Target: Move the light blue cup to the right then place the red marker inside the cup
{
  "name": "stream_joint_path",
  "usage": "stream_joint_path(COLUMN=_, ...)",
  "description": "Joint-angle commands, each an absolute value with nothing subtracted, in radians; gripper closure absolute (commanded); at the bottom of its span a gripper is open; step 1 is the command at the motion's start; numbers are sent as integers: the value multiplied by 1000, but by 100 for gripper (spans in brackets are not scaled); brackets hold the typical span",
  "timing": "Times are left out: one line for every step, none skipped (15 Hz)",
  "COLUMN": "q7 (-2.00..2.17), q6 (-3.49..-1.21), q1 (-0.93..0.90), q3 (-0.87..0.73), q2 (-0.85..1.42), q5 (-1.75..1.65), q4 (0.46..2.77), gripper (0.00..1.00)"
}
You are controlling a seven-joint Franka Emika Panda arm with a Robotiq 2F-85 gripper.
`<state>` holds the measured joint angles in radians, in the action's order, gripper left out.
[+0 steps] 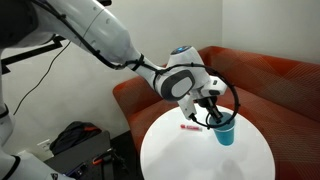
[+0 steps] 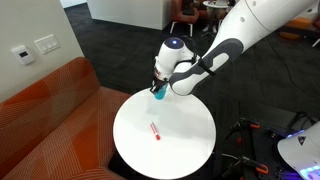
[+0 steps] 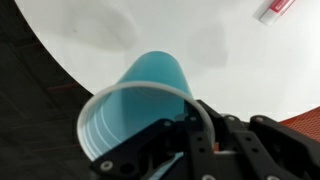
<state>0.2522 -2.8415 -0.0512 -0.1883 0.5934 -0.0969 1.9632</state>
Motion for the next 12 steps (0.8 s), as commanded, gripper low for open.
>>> stream_joint_path(q7=219, q6=-2819, q1=-52, q3=-190, q2=652, q5=-98, q4=1904, gripper=99)
stream_joint_path(q7=209, q6=-2816, q1=-46, q3=-184, q2=663, q5=-95, q4=1897, gripper=99)
stream_joint_path(q7=206, q6=-2814, q1=-45, q3=-183, q2=676, q5=-92, q4=1890, gripper=99)
stream_joint_path(q7=206, q6=-2813, q1=-44, q3=-184, q2=689, q5=-91, q4=1881, gripper=99)
stream_joint_path(q7=205, q6=-2811, q1=-43, q3=-182, q2=699, q5=-89, q4=1875, gripper=99)
stream_joint_path(q7=210, q6=-2816, q1=-43, q3=-182, q2=708, q5=-85, q4=1870, gripper=99)
stream_joint_path(q7=208, q6=-2816, q1=-39, q3=-178, q2=715, q5=-80, q4=1865, gripper=99)
stream_joint_path(q7=208, q6=-2816, q1=-38, q3=-178, q2=721, q5=-78, q4=1860, gripper=99)
stream_joint_path(q7=208, q6=-2813, q1=-37, q3=-177, q2=727, q5=-77, q4=1854, gripper=99)
stream_joint_path(q7=207, q6=-2812, q1=-35, q3=-176, q2=733, q5=-76, q4=1850, gripper=99)
stream_joint_path(q7=205, q6=-2807, q1=-33, q3=-174, q2=740, q5=-74, q4=1841, gripper=99)
stream_joint_path(q7=201, q6=-2804, q1=-29, q3=-171, q2=745, q5=-71, q4=1835, gripper=99)
